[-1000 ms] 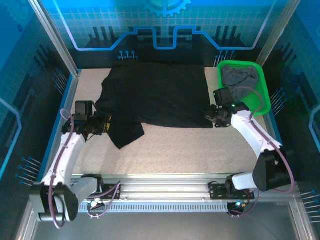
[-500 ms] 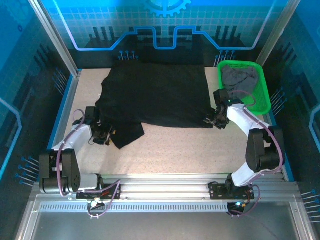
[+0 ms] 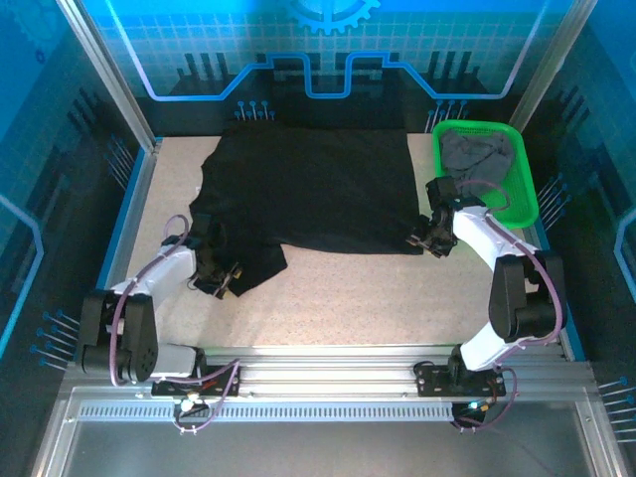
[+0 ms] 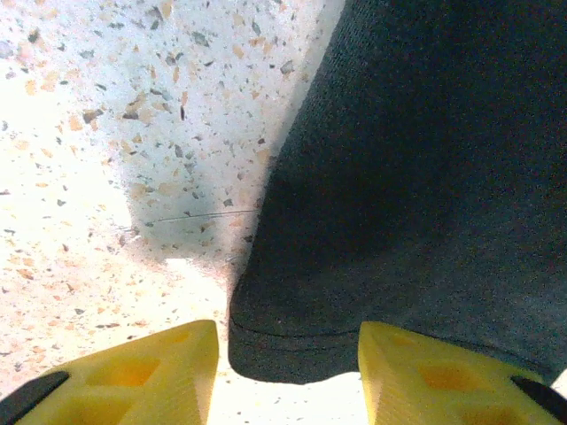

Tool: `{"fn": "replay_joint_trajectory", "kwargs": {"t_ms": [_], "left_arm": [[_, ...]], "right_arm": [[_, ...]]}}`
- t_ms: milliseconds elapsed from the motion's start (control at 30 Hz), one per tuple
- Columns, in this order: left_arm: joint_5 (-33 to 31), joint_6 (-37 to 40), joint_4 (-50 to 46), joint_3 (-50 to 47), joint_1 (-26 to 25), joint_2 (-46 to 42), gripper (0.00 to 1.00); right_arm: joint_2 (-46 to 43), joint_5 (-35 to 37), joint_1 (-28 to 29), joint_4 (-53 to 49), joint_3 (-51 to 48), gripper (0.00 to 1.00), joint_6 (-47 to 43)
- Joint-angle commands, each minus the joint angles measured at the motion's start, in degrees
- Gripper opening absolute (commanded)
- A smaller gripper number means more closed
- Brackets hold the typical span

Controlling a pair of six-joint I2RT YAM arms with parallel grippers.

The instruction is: Fold and stack the t-shirts

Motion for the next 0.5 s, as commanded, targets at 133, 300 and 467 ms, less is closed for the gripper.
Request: {"fn": "replay_joint_trajectory", "kwargs": {"t_ms": [133,300,467], "left_arm": [[2.5,-4.1,9.1,-1.6,-1.8,6.8,0.45],[-0.4,-2.8,6.8,0.2,-3.2,8.6,0.0],[-6.5,-0.2,-4.9,-2.1,-3.2,-5.3,0.0]], "right_arm": [[-1.9,-0.5,-0.5,-1.6,0.9,0.43,0.6],[-3.8,-0.1,-1.6,-0.3,-1.9,0.43,2.8],[-6.1,-0.7,-3.6,1.7,-6.3,0.41,6.5]]}}
